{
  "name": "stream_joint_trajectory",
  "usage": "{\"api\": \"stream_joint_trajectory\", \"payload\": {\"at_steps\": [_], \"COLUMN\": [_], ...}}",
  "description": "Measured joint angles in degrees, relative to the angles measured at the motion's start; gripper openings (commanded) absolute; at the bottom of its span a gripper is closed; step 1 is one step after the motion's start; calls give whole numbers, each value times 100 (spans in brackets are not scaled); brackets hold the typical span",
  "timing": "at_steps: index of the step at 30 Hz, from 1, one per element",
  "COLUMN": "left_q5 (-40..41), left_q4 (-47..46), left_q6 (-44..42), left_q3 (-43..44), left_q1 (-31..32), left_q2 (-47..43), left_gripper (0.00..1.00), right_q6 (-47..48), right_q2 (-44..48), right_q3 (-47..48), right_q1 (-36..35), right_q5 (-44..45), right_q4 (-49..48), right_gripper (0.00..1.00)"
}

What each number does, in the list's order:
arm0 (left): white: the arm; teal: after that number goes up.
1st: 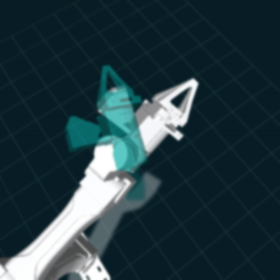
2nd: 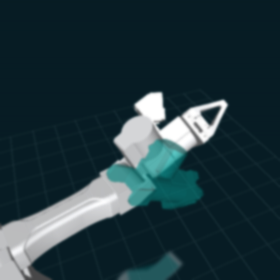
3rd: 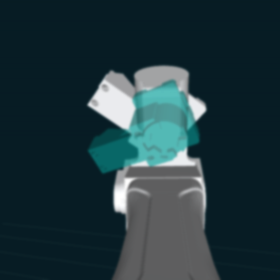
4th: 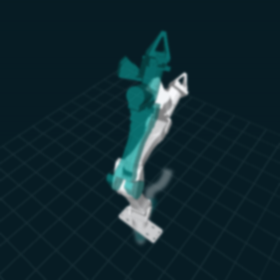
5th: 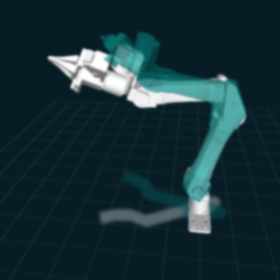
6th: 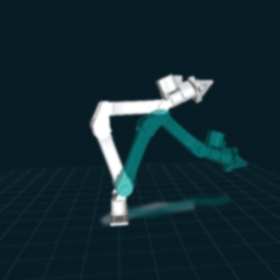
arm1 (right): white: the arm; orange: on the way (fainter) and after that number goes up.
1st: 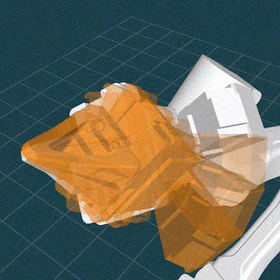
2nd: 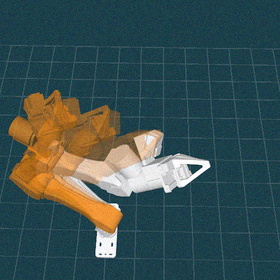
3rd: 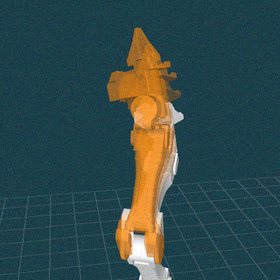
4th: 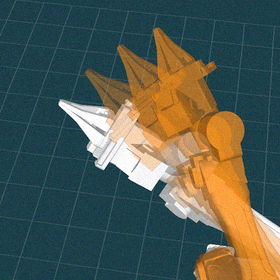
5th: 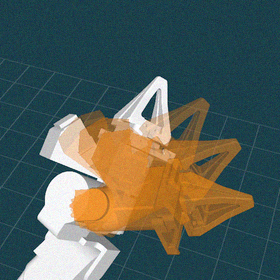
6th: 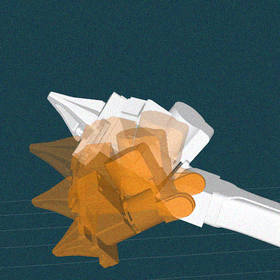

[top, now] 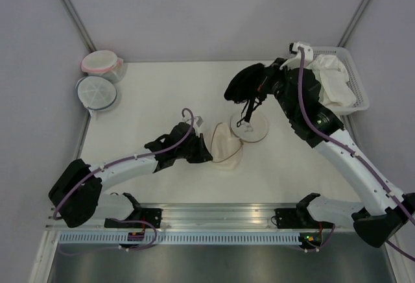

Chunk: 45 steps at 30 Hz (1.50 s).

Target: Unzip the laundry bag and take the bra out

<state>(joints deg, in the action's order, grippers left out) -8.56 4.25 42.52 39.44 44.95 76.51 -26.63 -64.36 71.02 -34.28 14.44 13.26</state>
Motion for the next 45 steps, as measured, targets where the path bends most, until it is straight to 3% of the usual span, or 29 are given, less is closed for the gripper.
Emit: {"api": "stream_joint_trajectory", "payload": {"at_steps": [4,8,15,22,23,24,25,26,27,29,34,40,45], "left_q5": [-111,-127,-170,-144,-142,-142,-140,-136,-107,-79,72,369,450], "left_q4": [61,190,382,621,640,654,664,671,673,682,691,723,745], "left_q6": [96,184,284,308,308,308,308,308,308,310,313,345,400], "left_q3": [-291,-509,-612,-614,-614,-616,-619,-623,-634,-654,-658,-658,-658], "left_q1": [0,0,0,0,0,0,0,0,0,0,0,0,0], "left_q2": [-457,-1008,-1598,-1952,-1965,-1967,-1967,-1967,-1967,-1967,-1971,-2000,-2076], "left_gripper": [2,2,2,2,2,2,2,2,2,2,2,2,2], "right_q6": [120,131,-177,-516,-555,-610,-671,-678,-669,-645,-400,-232,-531], "right_q2": [-584,-1377,-2962,-4413,-4586,-4747,-4872,-4929,-4931,-4769,-3626,-1281,-348], "right_q3": [929,1895,2994,3254,3254,3252,3241,3191,3056,2769,1873,138,-1923], "right_q1": [549,1447,3156,4133,4207,4266,4312,4352,4371,4378,4039,2476,1523], "right_q5": [1141,1729,1812,1464,1399,1333,1233,1110,970,693,337,361,358], "right_q4": [17,129,385,920,1001,1084,1152,1163,1139,1016,789,306,-37], "right_gripper": [0,0,0,1,9,47,64,70,82,98,98,98,82]}}
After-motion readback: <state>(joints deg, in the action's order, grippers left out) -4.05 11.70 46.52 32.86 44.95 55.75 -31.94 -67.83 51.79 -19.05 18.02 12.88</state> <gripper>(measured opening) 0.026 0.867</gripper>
